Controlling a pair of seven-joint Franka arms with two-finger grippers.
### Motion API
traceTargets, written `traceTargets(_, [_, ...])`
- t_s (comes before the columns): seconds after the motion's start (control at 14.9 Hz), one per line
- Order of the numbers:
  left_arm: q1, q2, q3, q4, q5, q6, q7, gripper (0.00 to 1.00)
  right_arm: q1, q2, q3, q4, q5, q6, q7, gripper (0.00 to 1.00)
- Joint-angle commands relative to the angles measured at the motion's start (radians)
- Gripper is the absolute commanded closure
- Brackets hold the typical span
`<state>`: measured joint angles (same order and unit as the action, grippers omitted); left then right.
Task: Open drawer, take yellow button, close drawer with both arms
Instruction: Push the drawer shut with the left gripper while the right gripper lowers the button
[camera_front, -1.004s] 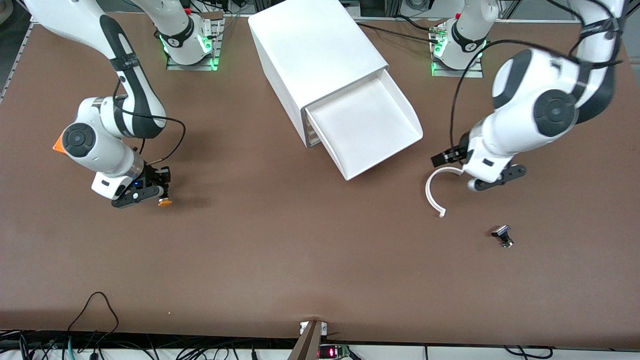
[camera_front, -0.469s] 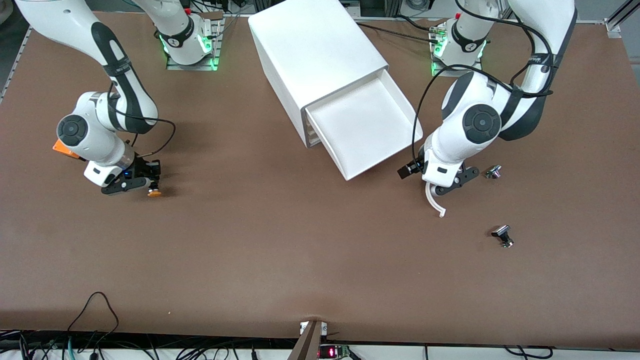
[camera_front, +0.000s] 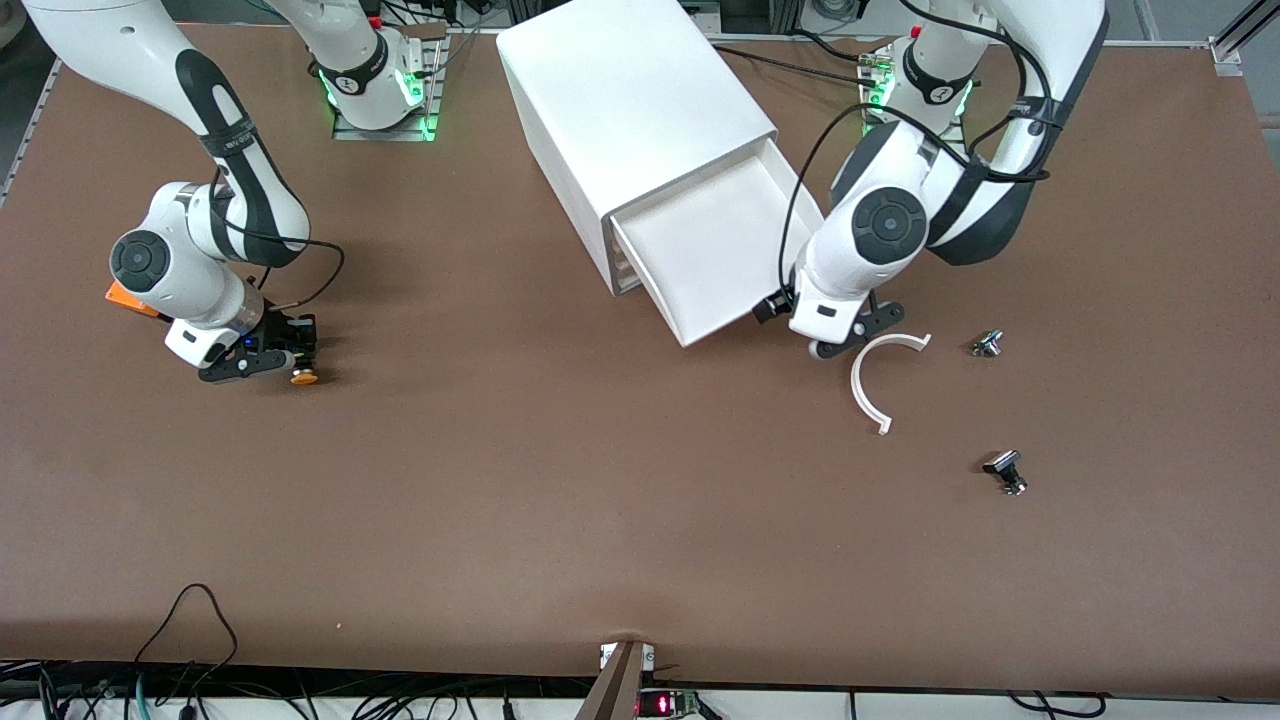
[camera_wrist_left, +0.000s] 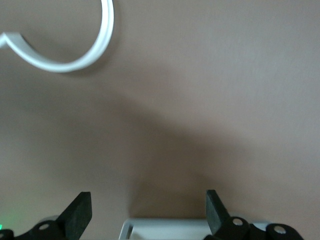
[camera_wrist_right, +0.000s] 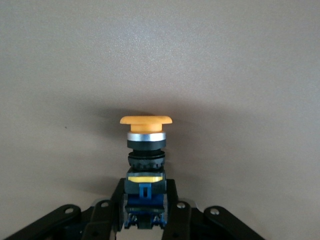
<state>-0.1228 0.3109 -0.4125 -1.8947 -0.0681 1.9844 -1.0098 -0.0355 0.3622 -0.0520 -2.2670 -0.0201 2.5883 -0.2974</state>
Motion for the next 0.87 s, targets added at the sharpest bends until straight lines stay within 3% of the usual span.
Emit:
traceTargets(0.0, [0.0,-0.018,-0.032,-0.027,-0.112,-0.053,-0.004,0.0,-0.021,-0.012,0.018,-0.003,0.003,-0.019,0.0,0.0])
traceTargets(0.2, [0.0,-0.03,-0.1,-0.06,-0.148,-0.053,0.002,0.0,-0.021,-0.045,0.018,0.039,0.008,-0.075,0.0,0.0])
traceTargets(0.8, [-0.003,-0.033,-0.229,-0.138,-0.236,-0.055,0.01,0.0,-0.017,-0.088,0.034,0.352,0.009,-0.445,0.003,0.0])
